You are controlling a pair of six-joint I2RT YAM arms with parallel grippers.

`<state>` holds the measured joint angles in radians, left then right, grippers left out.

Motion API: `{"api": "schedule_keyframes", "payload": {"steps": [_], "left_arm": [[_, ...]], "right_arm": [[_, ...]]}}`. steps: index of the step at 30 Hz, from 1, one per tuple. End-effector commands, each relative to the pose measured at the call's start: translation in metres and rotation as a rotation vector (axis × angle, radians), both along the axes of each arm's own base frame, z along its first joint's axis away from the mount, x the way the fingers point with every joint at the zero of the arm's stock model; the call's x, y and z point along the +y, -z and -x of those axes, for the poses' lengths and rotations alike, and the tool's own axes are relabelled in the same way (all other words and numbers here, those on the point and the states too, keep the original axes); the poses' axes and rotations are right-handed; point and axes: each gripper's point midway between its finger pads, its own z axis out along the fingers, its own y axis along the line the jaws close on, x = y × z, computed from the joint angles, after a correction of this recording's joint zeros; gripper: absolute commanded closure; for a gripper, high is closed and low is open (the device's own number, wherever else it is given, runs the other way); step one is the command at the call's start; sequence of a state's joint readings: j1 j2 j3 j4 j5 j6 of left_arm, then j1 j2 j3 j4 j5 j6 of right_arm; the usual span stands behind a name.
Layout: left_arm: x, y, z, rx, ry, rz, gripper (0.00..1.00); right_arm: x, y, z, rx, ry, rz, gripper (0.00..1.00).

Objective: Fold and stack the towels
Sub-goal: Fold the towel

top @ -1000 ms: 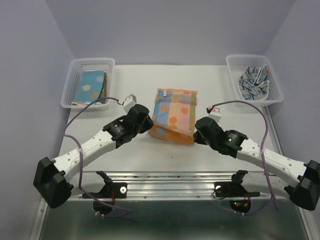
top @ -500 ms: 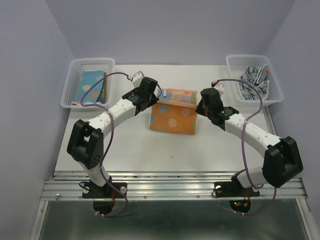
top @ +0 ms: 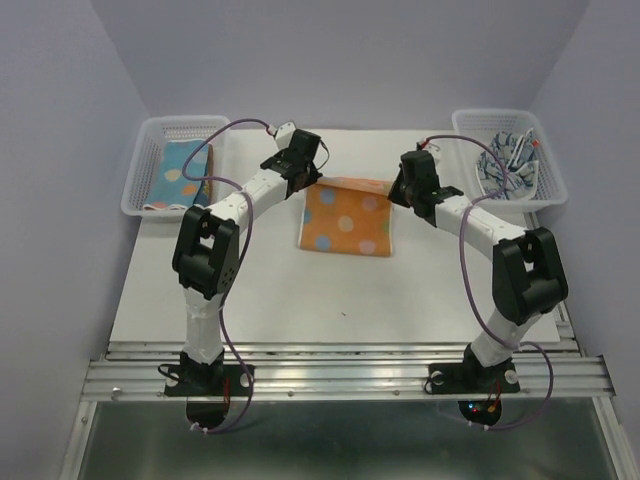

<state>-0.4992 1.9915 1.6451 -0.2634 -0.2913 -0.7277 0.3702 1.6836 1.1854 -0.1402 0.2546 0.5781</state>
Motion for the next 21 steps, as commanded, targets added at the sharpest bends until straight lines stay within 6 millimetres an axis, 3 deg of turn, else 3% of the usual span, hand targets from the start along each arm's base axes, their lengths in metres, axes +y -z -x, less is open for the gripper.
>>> {"api": "schedule_keyframes", "payload": {"steps": [1,5,10,16,21], "left_arm": [[0.016,-0.027,-0.025,-0.065,-0.023,-0.041,1.0],[0.011,-0.021,-0.031,-0.059,0.014,-0.036,1.0],[0.008,-0.019,-0.025,-0.061,0.048,-0.022,1.0],[0.005,-0.029,-0.013,-0.078,0.088,0.015,1.0],[0.0,-0.035,-0.014,-0.099,0.103,0.039,1.0]], "right_arm": [[-0.01,-0.025,-0.034,-0.087,0.034,0.013,0.99],[-0.009,-0.028,-0.036,-0.083,0.04,0.002,0.99],[-0.008,-0.033,-0.019,-0.076,0.026,-0.035,0.99],[-0.013,-0.042,0.004,-0.092,0.013,-0.055,0.99],[-0.019,-0.045,0.003,-0.109,0.032,-0.031,0.99]]}}
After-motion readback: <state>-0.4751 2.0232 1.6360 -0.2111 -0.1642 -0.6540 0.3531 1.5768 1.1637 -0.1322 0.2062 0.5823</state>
